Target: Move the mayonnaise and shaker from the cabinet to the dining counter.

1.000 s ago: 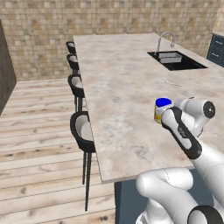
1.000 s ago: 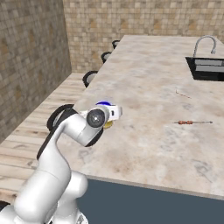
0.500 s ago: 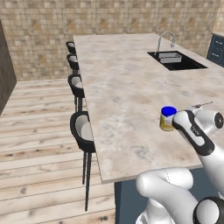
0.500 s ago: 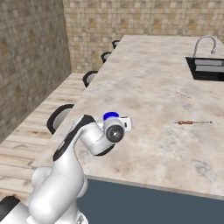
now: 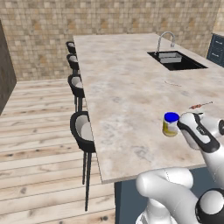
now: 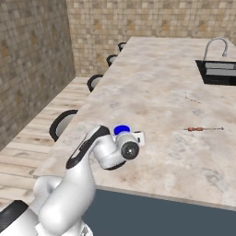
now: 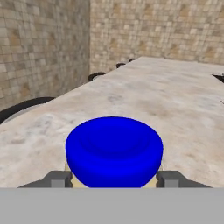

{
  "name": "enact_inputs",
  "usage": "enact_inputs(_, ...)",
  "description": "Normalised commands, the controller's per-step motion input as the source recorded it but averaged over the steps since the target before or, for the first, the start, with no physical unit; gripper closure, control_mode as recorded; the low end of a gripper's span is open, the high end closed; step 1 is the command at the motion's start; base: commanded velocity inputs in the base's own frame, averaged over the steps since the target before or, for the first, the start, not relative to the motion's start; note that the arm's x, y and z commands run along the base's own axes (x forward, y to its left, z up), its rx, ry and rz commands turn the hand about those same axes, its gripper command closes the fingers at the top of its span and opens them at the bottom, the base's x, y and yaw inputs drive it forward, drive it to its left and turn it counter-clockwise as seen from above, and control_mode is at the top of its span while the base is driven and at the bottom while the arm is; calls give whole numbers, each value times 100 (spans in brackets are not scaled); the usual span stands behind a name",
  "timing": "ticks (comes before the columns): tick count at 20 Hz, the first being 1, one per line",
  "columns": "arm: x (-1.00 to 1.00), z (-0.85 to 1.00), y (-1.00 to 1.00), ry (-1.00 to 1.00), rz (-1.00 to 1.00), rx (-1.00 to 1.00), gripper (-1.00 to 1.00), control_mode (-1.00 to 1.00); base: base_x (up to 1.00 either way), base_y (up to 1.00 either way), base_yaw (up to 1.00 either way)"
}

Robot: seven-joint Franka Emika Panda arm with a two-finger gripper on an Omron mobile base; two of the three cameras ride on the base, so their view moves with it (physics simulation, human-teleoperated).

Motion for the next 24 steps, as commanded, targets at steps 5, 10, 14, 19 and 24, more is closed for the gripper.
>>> enact_inputs(5, 8, -33, -4, 1, 0, 0, 100, -100, 0, 0, 0)
enact_inputs(10, 8, -30, -6, 2, 0, 0, 100, -100, 0, 0, 0)
enact_inputs(14, 0, -22, -3, 5, 0, 0, 100, -100, 0, 0, 0)
enact_inputs(19, -18, 12, 1, 1, 0, 0, -100, -100, 0, 0, 0)
enact_inputs(24, -34, 74, -1, 5, 0, -5, -100, -100, 0, 0, 0)
